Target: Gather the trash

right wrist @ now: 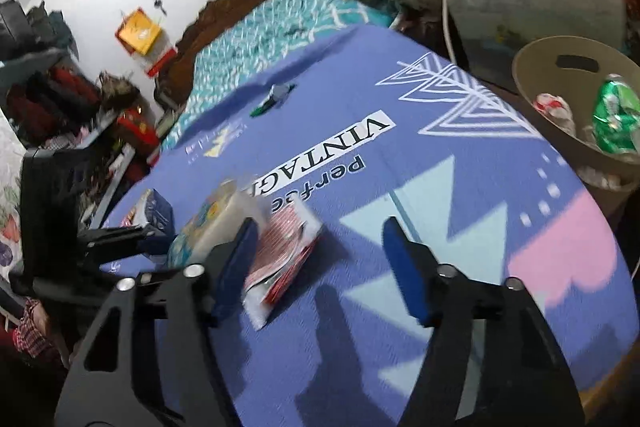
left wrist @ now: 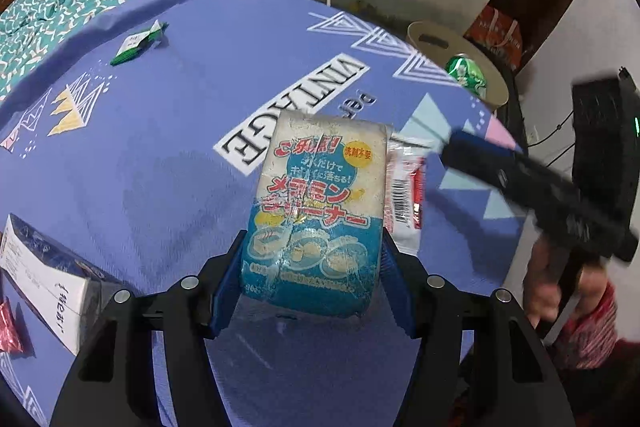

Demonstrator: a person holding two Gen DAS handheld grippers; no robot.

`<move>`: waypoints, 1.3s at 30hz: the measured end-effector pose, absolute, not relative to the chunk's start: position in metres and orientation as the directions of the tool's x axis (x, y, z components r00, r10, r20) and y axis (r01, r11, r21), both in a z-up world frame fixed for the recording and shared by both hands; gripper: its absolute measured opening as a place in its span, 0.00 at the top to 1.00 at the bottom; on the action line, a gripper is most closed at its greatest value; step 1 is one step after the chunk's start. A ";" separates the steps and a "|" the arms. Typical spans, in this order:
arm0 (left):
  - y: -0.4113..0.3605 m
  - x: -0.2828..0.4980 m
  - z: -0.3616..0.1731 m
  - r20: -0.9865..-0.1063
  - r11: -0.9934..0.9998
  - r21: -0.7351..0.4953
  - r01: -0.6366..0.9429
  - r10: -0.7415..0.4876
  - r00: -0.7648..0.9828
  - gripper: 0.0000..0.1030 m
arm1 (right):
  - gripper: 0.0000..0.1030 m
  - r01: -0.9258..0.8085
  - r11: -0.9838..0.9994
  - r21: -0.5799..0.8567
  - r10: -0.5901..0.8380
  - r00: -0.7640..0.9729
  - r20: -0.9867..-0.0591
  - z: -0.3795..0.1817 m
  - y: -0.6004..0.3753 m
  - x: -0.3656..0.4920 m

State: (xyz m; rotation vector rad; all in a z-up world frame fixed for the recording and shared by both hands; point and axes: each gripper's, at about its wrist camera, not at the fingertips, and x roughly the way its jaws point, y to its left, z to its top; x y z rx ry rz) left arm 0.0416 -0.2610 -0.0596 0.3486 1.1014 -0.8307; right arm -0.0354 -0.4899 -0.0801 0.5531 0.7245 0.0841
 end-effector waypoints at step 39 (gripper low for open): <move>-0.468 0.057 -0.024 -0.822 0.429 -0.261 0.865 -0.568 0.033 0.16 | 0.25 0.492 0.614 0.616 -0.286 0.867 -0.407 -0.057 -0.667 -0.092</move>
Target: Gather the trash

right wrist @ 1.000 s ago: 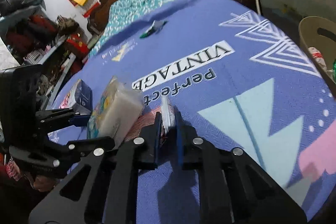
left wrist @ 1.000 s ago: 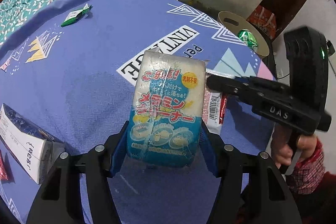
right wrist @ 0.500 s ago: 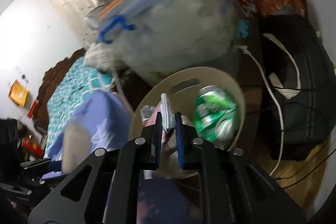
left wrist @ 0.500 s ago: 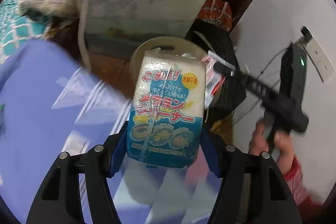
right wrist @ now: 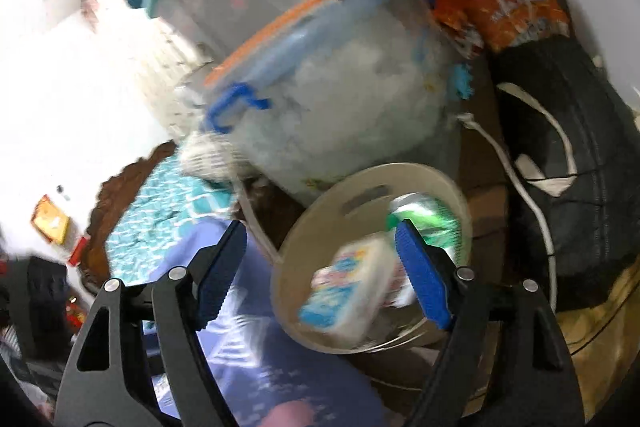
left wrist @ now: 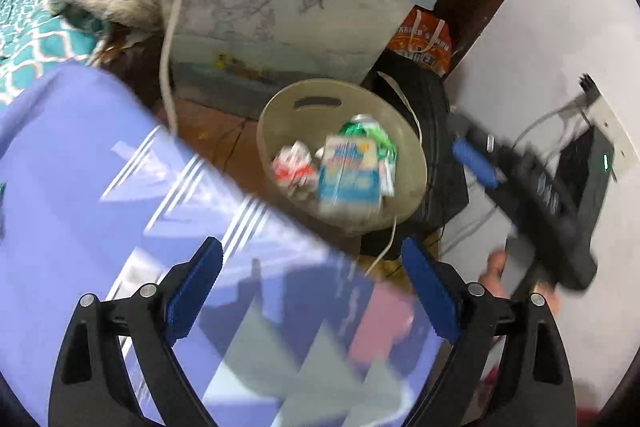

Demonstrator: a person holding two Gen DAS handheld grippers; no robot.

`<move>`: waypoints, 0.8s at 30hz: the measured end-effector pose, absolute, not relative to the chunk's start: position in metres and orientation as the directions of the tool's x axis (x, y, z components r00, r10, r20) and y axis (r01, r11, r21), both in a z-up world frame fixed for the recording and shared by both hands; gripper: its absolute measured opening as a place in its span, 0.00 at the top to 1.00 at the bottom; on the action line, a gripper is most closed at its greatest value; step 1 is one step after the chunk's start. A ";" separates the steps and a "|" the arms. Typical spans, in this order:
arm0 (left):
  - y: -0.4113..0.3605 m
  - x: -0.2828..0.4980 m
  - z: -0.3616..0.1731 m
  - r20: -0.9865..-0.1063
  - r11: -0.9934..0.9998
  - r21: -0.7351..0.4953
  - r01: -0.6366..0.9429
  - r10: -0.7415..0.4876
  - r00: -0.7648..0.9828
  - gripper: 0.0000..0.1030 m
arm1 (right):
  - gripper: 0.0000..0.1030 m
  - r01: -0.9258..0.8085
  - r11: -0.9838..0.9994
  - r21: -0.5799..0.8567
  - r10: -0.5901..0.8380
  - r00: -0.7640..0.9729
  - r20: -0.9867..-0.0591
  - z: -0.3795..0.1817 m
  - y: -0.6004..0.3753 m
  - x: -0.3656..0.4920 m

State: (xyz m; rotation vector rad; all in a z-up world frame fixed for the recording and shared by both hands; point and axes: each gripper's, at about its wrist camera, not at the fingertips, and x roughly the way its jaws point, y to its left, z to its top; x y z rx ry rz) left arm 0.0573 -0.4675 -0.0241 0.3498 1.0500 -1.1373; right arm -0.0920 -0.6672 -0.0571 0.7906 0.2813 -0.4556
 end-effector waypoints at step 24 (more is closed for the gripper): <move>-0.013 0.088 -0.019 -0.786 0.874 -0.383 0.299 -0.479 0.392 0.14 | 0.59 -0.247 0.820 0.516 0.565 0.491 -0.663 -0.084 -0.246 0.121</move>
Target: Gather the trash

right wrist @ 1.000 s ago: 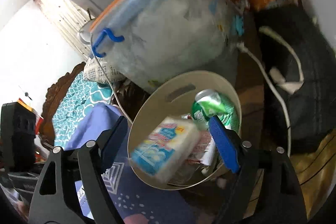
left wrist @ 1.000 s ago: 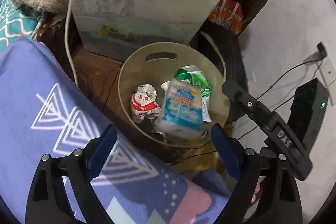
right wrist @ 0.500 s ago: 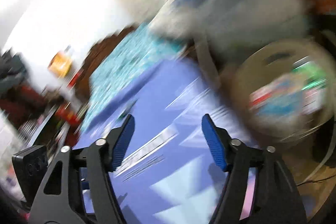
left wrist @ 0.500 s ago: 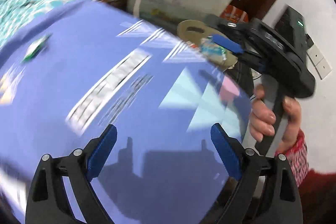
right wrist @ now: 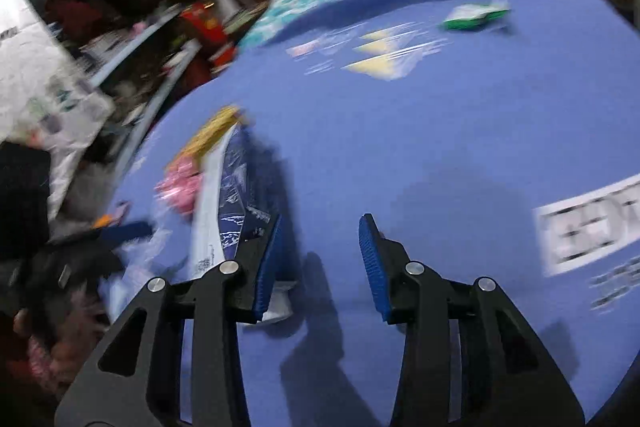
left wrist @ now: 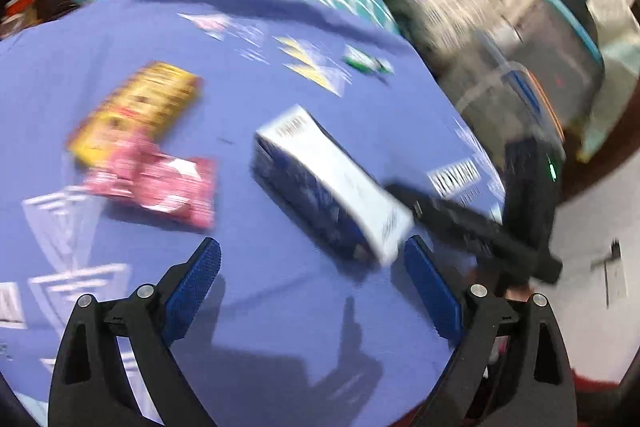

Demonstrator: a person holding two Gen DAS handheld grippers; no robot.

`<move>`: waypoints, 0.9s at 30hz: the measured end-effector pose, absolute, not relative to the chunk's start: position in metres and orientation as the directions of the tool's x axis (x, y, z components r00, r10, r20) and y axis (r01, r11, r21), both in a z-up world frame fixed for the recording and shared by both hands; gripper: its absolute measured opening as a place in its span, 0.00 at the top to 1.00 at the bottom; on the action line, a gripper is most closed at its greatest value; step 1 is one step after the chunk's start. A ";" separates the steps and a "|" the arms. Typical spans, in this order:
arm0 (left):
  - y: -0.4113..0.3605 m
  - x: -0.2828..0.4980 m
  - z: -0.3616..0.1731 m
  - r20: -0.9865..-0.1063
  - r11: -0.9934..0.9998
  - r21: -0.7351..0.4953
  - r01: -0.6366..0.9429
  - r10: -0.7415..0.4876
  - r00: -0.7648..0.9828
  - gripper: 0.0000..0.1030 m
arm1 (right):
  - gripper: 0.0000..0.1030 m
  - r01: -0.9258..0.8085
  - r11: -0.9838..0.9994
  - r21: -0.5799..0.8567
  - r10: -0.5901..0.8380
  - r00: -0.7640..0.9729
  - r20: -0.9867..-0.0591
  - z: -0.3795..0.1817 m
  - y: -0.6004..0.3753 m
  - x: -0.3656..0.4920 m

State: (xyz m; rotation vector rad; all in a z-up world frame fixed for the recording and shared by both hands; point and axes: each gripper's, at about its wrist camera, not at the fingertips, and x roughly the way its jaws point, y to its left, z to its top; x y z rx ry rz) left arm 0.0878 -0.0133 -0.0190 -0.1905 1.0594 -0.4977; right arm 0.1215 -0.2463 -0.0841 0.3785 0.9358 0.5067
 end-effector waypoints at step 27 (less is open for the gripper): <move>0.048 0.122 -0.060 -0.796 0.909 -0.415 0.034 -0.381 0.470 0.42 | 0.30 0.275 0.848 0.454 0.199 0.628 -0.753 -0.093 -0.417 0.346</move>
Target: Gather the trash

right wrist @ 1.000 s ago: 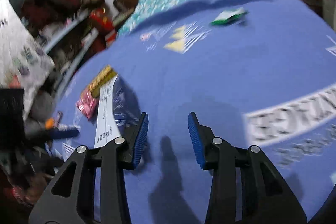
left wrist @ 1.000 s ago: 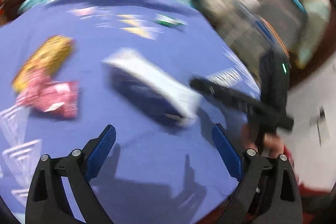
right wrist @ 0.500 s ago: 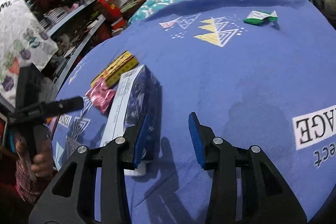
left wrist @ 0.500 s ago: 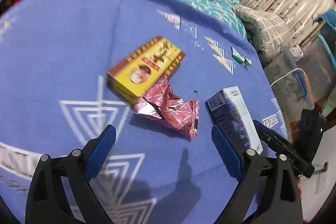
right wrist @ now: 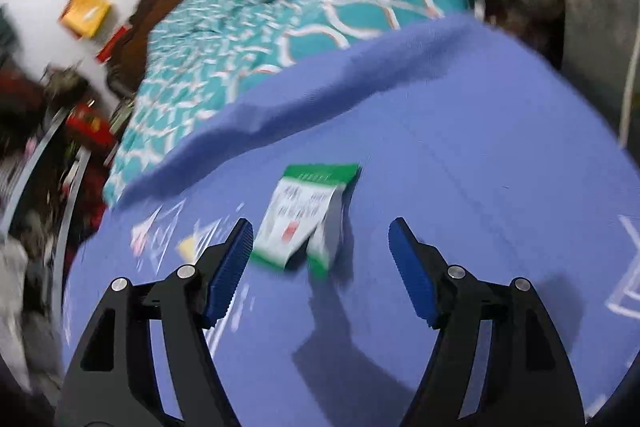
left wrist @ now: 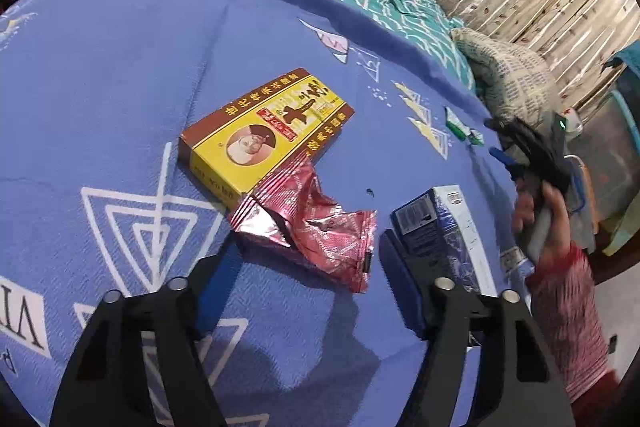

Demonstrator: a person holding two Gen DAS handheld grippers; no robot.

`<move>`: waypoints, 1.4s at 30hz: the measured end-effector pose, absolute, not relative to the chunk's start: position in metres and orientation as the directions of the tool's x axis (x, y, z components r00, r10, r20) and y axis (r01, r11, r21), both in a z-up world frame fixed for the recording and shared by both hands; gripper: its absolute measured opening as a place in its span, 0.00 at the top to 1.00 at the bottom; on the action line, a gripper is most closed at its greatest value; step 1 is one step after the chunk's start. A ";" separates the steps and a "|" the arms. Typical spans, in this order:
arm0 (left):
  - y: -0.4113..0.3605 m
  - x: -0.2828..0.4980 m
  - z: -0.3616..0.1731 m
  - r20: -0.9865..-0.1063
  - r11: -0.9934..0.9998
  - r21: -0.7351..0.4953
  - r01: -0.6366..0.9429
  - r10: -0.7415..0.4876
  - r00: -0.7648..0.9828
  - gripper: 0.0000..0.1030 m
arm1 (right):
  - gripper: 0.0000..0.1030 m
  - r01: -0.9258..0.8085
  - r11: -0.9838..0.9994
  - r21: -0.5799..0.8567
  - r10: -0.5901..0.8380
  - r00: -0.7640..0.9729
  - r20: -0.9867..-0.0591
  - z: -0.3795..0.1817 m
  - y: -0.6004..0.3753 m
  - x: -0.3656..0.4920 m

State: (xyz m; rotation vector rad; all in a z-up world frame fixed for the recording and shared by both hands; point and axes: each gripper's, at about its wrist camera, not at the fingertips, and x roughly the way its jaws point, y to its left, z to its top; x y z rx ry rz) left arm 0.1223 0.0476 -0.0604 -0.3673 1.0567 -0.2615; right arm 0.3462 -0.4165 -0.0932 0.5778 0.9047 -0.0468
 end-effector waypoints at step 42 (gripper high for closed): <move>0.036 0.020 -0.050 -0.808 0.894 -0.414 0.170 -0.447 0.383 0.54 | 0.27 0.011 0.863 0.505 0.361 0.687 -0.631 -0.079 -0.316 -0.056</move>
